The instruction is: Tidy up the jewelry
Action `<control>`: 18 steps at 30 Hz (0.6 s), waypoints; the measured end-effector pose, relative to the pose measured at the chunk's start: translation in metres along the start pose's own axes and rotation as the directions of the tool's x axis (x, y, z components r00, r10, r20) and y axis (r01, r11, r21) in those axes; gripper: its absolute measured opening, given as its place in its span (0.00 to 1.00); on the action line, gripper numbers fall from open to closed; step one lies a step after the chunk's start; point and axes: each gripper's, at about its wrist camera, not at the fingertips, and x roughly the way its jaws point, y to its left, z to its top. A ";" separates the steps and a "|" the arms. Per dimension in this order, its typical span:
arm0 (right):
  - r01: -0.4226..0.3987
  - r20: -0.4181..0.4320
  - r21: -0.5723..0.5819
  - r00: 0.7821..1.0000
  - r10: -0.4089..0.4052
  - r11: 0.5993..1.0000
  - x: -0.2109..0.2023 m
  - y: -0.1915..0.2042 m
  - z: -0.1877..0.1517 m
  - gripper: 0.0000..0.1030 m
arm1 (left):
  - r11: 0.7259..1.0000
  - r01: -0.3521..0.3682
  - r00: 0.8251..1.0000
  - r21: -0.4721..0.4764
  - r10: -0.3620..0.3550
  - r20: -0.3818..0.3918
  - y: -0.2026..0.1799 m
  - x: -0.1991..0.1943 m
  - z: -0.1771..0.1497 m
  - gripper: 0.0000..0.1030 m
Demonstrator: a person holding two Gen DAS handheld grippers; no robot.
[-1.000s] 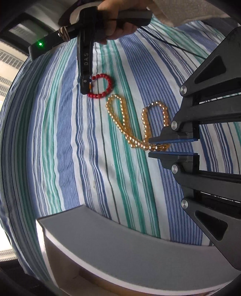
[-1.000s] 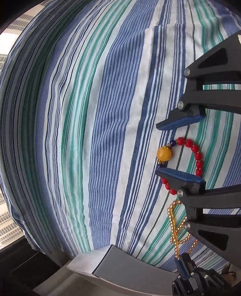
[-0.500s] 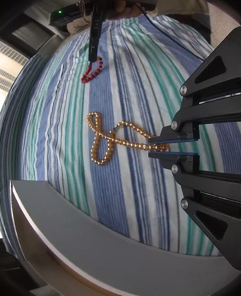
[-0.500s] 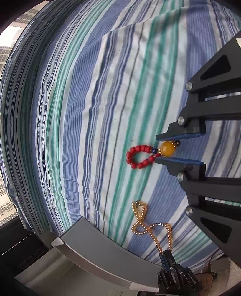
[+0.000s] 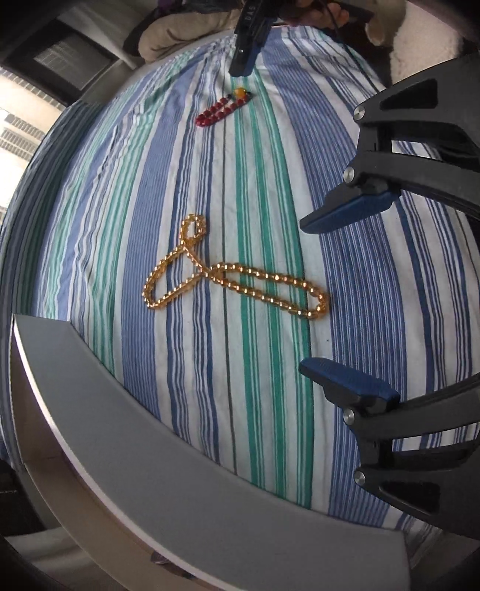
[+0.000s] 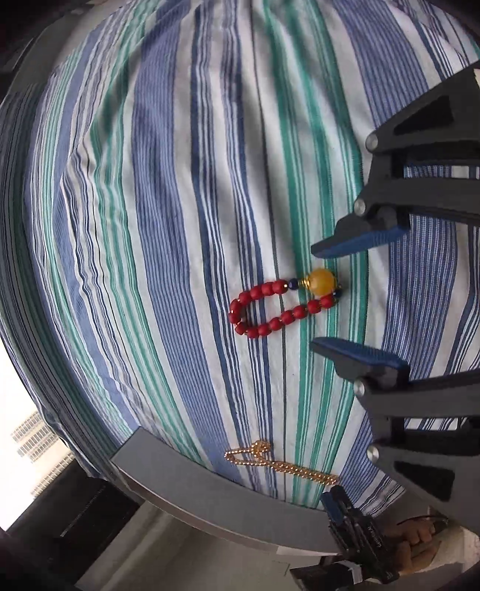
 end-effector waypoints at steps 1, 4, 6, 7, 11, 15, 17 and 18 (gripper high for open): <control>-0.010 0.010 0.032 1.000 0.009 0.999 -0.006 -0.008 -0.001 0.48 | 1.000 0.007 1.000 0.003 -0.007 0.006 0.001 -0.004 -0.002 0.72; 0.039 0.031 0.052 0.999 -0.040 0.998 -0.021 -0.025 -0.002 0.48 | 1.000 -0.006 1.000 0.015 0.006 0.014 0.001 -0.007 -0.002 0.75; 0.085 0.041 0.043 0.995 -0.087 0.995 -0.029 -0.031 -0.002 0.48 | 1.000 -0.016 1.000 0.026 0.015 0.012 0.000 -0.006 -0.002 0.75; 0.101 0.043 0.036 0.994 -0.103 0.994 -0.029 -0.032 -0.002 0.48 | 0.999 -0.015 1.000 0.030 0.015 0.011 -0.002 -0.005 -0.001 0.75; 0.149 0.042 -0.099 0.989 -0.145 0.984 -0.025 -0.009 -0.003 0.48 | 0.998 -0.011 1.000 0.065 0.011 -0.001 -0.012 0.005 0.002 0.79; 0.151 -0.008 -0.258 0.987 -0.158 0.954 -0.001 0.019 -0.008 0.48 | 0.996 -0.021 0.999 0.091 0.023 -0.024 -0.016 0.021 0.004 0.80; 0.173 -0.011 -0.255 0.983 -0.181 0.951 0.011 0.020 -0.005 0.48 | 0.994 -0.043 0.998 0.098 0.047 -0.034 -0.017 0.031 0.006 0.80; 0.184 -0.007 -0.241 0.982 -0.191 0.953 0.016 0.018 -0.002 0.48 | 0.993 -0.059 0.997 0.105 0.064 -0.037 -0.018 0.035 0.006 0.80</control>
